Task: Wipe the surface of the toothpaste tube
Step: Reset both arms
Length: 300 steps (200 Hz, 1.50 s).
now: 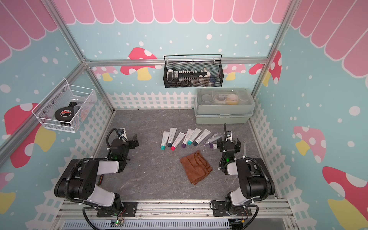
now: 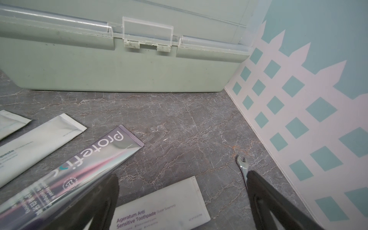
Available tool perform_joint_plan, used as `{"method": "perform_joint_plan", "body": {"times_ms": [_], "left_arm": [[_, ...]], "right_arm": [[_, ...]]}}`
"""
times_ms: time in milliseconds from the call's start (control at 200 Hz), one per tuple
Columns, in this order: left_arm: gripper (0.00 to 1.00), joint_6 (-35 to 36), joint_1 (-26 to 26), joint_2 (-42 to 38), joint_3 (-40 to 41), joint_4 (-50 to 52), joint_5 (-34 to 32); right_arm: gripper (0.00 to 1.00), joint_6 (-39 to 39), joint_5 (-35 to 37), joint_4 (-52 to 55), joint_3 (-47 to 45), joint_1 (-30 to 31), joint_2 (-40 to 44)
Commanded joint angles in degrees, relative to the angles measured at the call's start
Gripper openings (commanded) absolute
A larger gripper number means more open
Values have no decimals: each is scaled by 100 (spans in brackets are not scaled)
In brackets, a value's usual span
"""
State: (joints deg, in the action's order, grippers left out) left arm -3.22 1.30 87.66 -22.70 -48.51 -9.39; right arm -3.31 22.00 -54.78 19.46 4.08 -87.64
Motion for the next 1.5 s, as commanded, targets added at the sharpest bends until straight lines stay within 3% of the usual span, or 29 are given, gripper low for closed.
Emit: {"method": "perform_joint_plan", "body": {"times_ms": [0, 851, 901, 971, 1046, 1111, 1151, 1206, 1341, 1426, 1496], "left_arm": [[99, -3, 22, -3, -41, -10, -58], [99, -20, 27, -34, 41, -133, -84], [99, -50, 15, -147, 439, -714, -117], [99, -114, 11, -146, 1015, -1900, -224], [99, -52, 15, 75, 926, -2051, -172], [99, -55, 7, -92, 378, -714, -87], [99, -20, 6, -35, -79, 128, -38], [99, 13, 29, -8, 110, -317, -26], [99, 76, 28, 13, -71, 17, 89], [99, 57, 26, 10, -60, 3, 80], [99, 54, 28, -15, -67, 55, 92]], "right_arm": [[98, 6, -36, -68, -15, -21, 20], [99, 6, 5, -112, -36, -22, 32], [99, 22, -6, -601, -315, -12, 99], [99, 17, -6, -2163, -1178, -15, 46], [99, 154, -177, -2918, -1303, -30, -320], [99, 86, -165, -1998, -1006, -30, -31], [99, -109, 75, -834, -537, -30, 201], [99, -108, 280, -51, 38, -26, 1], [99, 37, 80, -827, -357, -5, -9], [99, 8, -82, 174, 75, -16, 60], [99, 67, -113, -322, -121, -21, 6]]}}
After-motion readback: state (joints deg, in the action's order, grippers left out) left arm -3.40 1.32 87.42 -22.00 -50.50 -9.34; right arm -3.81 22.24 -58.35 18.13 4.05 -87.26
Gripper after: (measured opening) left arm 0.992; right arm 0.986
